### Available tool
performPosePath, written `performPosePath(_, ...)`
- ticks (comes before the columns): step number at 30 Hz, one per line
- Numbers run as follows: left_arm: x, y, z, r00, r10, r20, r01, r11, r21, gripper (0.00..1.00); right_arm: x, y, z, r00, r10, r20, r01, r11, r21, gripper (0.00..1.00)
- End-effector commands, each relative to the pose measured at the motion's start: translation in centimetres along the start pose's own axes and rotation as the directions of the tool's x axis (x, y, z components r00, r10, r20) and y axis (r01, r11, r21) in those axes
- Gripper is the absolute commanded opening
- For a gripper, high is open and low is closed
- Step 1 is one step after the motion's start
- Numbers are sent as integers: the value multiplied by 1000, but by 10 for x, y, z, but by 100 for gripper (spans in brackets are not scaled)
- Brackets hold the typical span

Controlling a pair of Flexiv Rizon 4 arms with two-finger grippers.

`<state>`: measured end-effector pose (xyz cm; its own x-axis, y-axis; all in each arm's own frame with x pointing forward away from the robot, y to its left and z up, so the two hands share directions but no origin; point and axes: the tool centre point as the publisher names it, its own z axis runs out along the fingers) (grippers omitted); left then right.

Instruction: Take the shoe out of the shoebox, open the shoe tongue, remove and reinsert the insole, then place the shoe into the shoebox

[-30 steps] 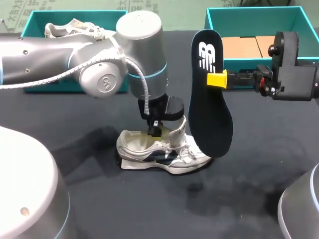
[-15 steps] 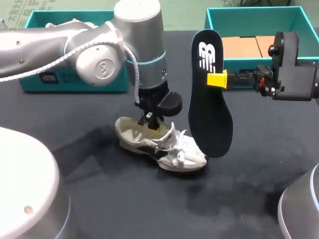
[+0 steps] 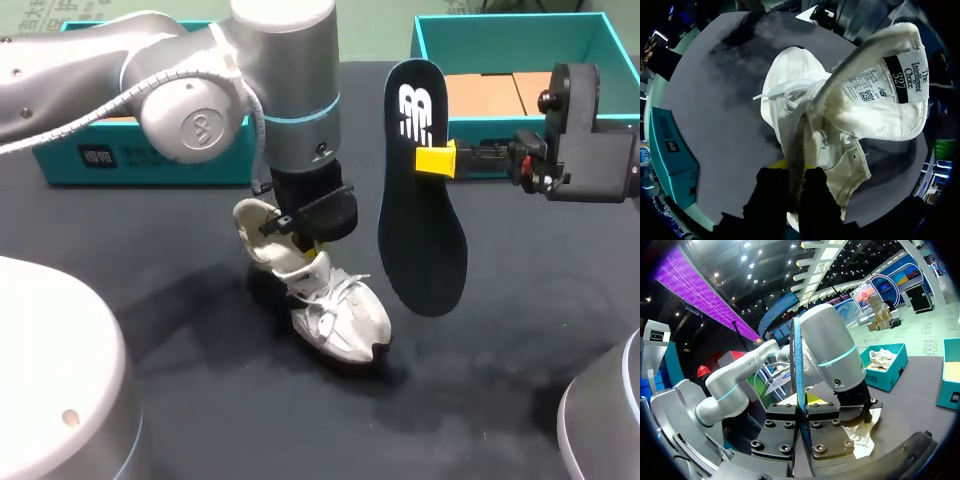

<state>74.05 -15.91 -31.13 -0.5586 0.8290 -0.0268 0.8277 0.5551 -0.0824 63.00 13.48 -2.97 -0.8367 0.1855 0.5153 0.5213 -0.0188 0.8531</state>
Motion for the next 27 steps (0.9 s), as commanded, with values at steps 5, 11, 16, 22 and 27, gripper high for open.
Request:
performPosePath(5, 1, -2, 4, 953, 300, 42, -300, 954, -15, 0, 0, -1, 2, 1000, 1, 2, -1, 1000, 1, 0)
performPosePath(11, 2, -11, 5, 881, 471, 37, -470, 882, -37, 0, 0, -1, 2, 1000, 1, 2, -1, 1000, 1, 0)
performPosePath(16, 4, -16, 8, 827, 561, 22, -560, 827, -52, 0, 0, -1, 2, 1000, 1, 2, -1, 1000, 1, 0)
performPosePath(22, 0, -25, 14, 807, 590, 1, -589, 805, -64, 0, 0, -1, 2, 1000, 1, 2, -1, 1000, 1, 0)
performPosePath(27, -7, -28, 21, 806, 591, -19, -591, 804, -67, 0, 0, -1, 2, 1000, 1, 2, -1, 1000, 1, 0)
